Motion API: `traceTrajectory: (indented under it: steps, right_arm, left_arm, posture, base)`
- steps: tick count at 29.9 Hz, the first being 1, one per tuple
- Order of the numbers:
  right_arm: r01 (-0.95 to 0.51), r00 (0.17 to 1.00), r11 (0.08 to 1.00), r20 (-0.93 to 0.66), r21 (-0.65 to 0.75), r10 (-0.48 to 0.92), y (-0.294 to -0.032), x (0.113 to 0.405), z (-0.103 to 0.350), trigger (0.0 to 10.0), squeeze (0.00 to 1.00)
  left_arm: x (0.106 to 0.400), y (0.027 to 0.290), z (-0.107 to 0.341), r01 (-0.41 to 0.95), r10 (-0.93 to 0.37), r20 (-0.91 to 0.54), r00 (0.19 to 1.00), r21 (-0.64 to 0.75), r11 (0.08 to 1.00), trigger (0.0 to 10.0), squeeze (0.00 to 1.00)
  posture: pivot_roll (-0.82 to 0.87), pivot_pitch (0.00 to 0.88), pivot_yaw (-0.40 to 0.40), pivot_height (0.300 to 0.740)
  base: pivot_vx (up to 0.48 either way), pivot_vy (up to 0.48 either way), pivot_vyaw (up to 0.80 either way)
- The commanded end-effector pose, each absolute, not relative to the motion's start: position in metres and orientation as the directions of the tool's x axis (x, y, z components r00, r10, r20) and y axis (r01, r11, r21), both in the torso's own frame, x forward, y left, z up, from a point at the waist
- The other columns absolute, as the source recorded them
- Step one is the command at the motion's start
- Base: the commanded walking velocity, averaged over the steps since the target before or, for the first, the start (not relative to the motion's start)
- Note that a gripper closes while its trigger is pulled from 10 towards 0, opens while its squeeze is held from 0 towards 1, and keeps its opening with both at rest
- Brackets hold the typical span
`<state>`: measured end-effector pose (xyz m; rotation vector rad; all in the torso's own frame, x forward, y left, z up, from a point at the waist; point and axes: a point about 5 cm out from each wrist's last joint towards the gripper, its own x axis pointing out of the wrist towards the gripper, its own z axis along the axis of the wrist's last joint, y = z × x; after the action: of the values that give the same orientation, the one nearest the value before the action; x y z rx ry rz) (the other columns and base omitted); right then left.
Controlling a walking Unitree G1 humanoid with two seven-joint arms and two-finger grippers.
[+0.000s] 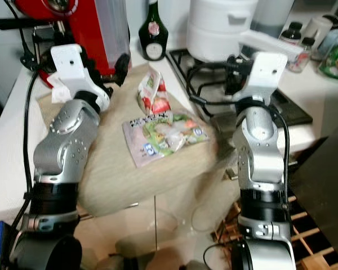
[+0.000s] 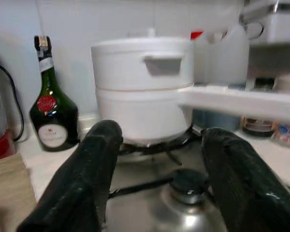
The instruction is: Restocking fridge
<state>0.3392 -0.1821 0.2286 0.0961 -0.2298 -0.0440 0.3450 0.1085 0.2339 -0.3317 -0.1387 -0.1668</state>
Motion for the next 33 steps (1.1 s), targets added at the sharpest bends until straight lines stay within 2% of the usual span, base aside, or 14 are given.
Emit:
traceTrajectory:
  steps: [1, 5, 8, 12, 13, 16, 23, 27, 30, 33]
  right_arm:
    - [0.019, 0.979, 0.988, 0.197, 0.155, -0.050, -0.185, 0.339, 0.228, 10.0, 1.00]
    - [0.004, 0.985, 0.976, 0.169, 0.218, -0.041, -0.188, 0.336, 0.227, 10.0, 1.00]
    - [-0.044, 0.993, 0.958, 0.119, 0.284, 0.010, -0.187, 0.327, 0.227, 10.0, 1.00]
    - [-0.099, 0.993, 0.950, 0.085, 0.296, 0.077, -0.181, 0.323, 0.227, 10.0, 1.00]
    - [-0.110, 0.993, 0.949, 0.082, 0.296, 0.089, -0.179, 0.322, 0.227, 10.0, 0.00]
    - [-0.146, 0.989, 0.938, 0.075, 0.315, 0.129, -0.173, 0.318, 0.229, 10.0, 0.00]
    - [-0.172, 0.983, 0.920, 0.004, 0.353, 0.182, -0.166, 0.299, 0.220, 10.0, 0.00]
    - [-0.215, 0.962, 0.918, -0.090, 0.334, 0.258, -0.171, 0.276, 0.209, 10.0, 0.00]
    - [-0.233, 0.940, 0.918, -0.166, 0.322, 0.297, -0.181, 0.267, 0.198, 10.0, 0.00]
    - [-0.273, 0.928, 0.898, -0.150, 0.346, 0.340, -0.187, 0.268, 0.203, 10.0, 0.00]
  left_arm:
    - [0.343, 0.114, 0.234, 0.187, -0.139, 0.154, 0.978, -0.367, 0.911, 10.0, 0.00]
    - [0.334, 0.118, 0.236, 0.235, -0.184, 0.165, 0.969, -0.383, 0.894, 10.0, 0.00]
    - [0.313, 0.116, 0.232, 0.337, -0.313, 0.126, 0.941, -0.404, 0.850, 10.0, 0.00]
    - [0.302, 0.115, 0.231, 0.408, -0.414, 0.092, 0.906, -0.453, 0.793, 10.0, 0.00]
    - [0.301, 0.113, 0.233, 0.431, -0.440, 0.092, 0.893, -0.455, 0.779, 10.0, 0.00]
    - [0.297, 0.111, 0.236, 0.483, -0.501, 0.091, 0.861, -0.455, 0.748, 10.0, 0.00]
    - [0.293, 0.116, 0.238, 0.502, -0.516, 0.078, 0.853, -0.395, 0.770, 10.0, 0.00]
    - [0.287, 0.121, 0.243, 0.579, -0.582, 0.078, 0.810, -0.269, 0.770, 10.0, 0.00]
    - [0.287, 0.129, 0.238, 0.595, -0.610, 0.048, 0.791, -0.289, 0.750, 10.0, 0.00]
    - [0.287, 0.133, 0.234, 0.603, -0.628, 0.033, 0.777, -0.321, 0.730, 10.0, 0.00]
  posture:
    - [-0.10, 0.025, 0.014, 0.736]
    - [-0.09, 0.018, 0.016, 0.736]
    - [-0.08, 0.006, 0.012, 0.736]
    - [-0.06, 0.000, 0.005, 0.736]
    - [-0.06, 0.000, 0.003, 0.736]
    - [-0.06, 0.000, -0.001, 0.736]
    - [-0.07, 0.017, -0.003, 0.736]
    - [-0.08, 0.032, -0.003, 0.736]
    - [-0.09, 0.033, 0.004, 0.736]
    - [-0.10, 0.030, 0.008, 0.736]
  base:
    - [0.000, 0.000, 0.00]
    - [0.000, 0.000, 0.00]
    - [0.000, 0.000, 0.00]
    - [0.000, 0.000, 0.00]
    - [0.000, 0.000, 0.00]
    - [0.000, 0.000, 0.00]
    - [0.000, 0.000, 0.00]
    - [0.000, 0.000, 0.00]
    - [0.000, 0.000, 0.00]
    - [0.000, 0.000, 0.00]
